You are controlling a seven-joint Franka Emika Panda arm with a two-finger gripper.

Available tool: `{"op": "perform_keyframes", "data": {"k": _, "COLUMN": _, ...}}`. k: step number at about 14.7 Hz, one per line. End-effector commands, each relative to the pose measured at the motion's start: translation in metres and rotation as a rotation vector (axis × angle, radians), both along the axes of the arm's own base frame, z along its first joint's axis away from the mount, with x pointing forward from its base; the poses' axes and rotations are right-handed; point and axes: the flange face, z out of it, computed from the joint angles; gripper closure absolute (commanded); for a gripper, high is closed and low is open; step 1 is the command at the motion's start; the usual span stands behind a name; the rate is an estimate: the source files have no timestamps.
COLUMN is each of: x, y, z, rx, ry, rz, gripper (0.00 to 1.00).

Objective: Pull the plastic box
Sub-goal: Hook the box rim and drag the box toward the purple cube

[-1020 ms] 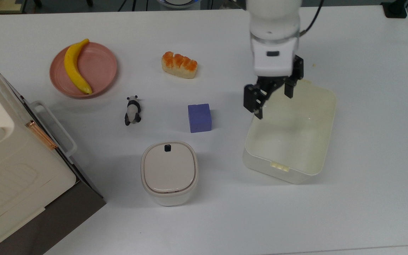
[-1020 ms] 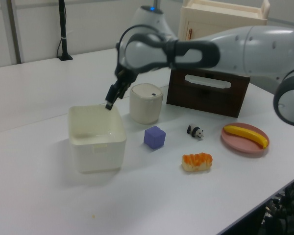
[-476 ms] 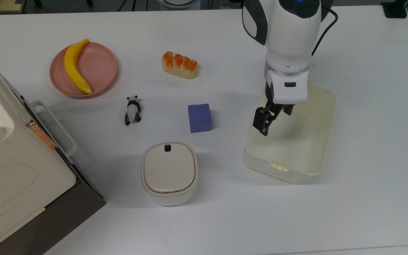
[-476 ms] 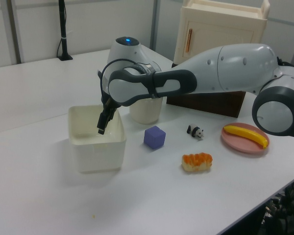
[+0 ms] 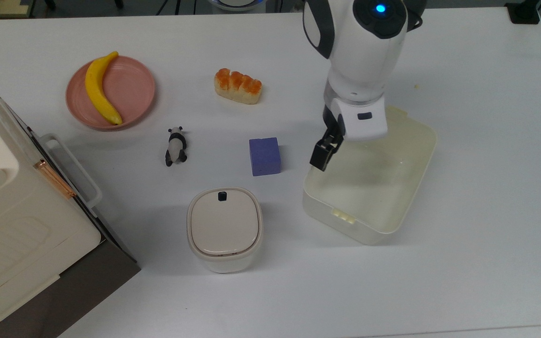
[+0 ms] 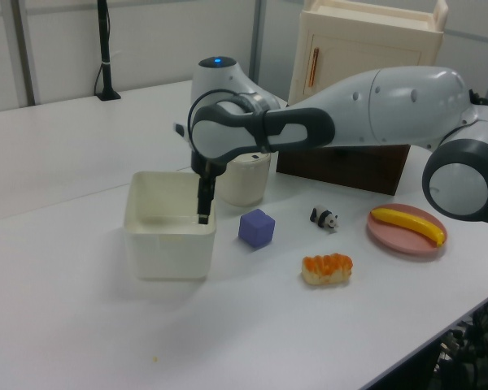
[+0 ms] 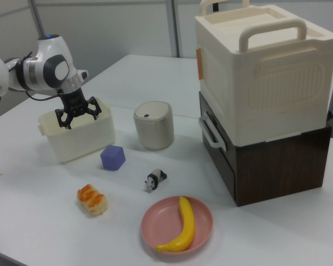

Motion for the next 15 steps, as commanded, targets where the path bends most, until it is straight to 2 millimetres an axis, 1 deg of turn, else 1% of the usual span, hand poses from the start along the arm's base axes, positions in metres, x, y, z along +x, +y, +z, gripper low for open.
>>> {"op": "perform_keyframes", "data": {"k": 1, "x": -0.013, "y": -0.010, "z": 0.022, "rx": -0.034, "ry": 0.050, "rz": 0.074, "gripper": 0.00}}
{"op": "perform_keyframes", "data": {"k": 3, "x": -0.014, "y": -0.019, "z": 0.024, "rx": -0.048, "ry": 0.079, "rz": 0.107, "gripper": 0.00}}
{"op": "perform_keyframes", "data": {"k": 7, "x": -0.015, "y": -0.022, "z": 0.028, "rx": -0.052, "ry": 0.084, "rz": 0.115, "gripper": 0.00}}
{"op": "perform_keyframes", "data": {"k": 9, "x": -0.014, "y": -0.022, "z": 0.036, "rx": -0.038, "ry": 0.069, "rz": 0.094, "gripper": 0.00}}
{"op": "perform_keyframes", "data": {"k": 11, "x": -0.015, "y": -0.028, "z": 0.062, "rx": -0.015, "ry": 0.023, "rz": -0.024, "gripper": 0.00}}
{"op": "perform_keyframes", "data": {"k": 12, "x": -0.019, "y": -0.029, "z": 0.080, "rx": 0.010, "ry": -0.006, "rz": -0.166, "gripper": 0.00}}
{"op": "perform_keyframes", "data": {"k": 13, "x": -0.022, "y": -0.029, "z": 0.093, "rx": 0.027, "ry": -0.024, "rz": -0.248, "gripper": 0.00}}
{"op": "perform_keyframes", "data": {"k": 14, "x": -0.024, "y": -0.035, "z": 0.103, "rx": 0.040, "ry": -0.030, "rz": -0.328, "gripper": 0.00}}
{"op": "perform_keyframes", "data": {"k": 15, "x": -0.023, "y": -0.055, "z": 0.117, "rx": 0.057, "ry": -0.045, "rz": -0.427, "gripper": 0.00}}
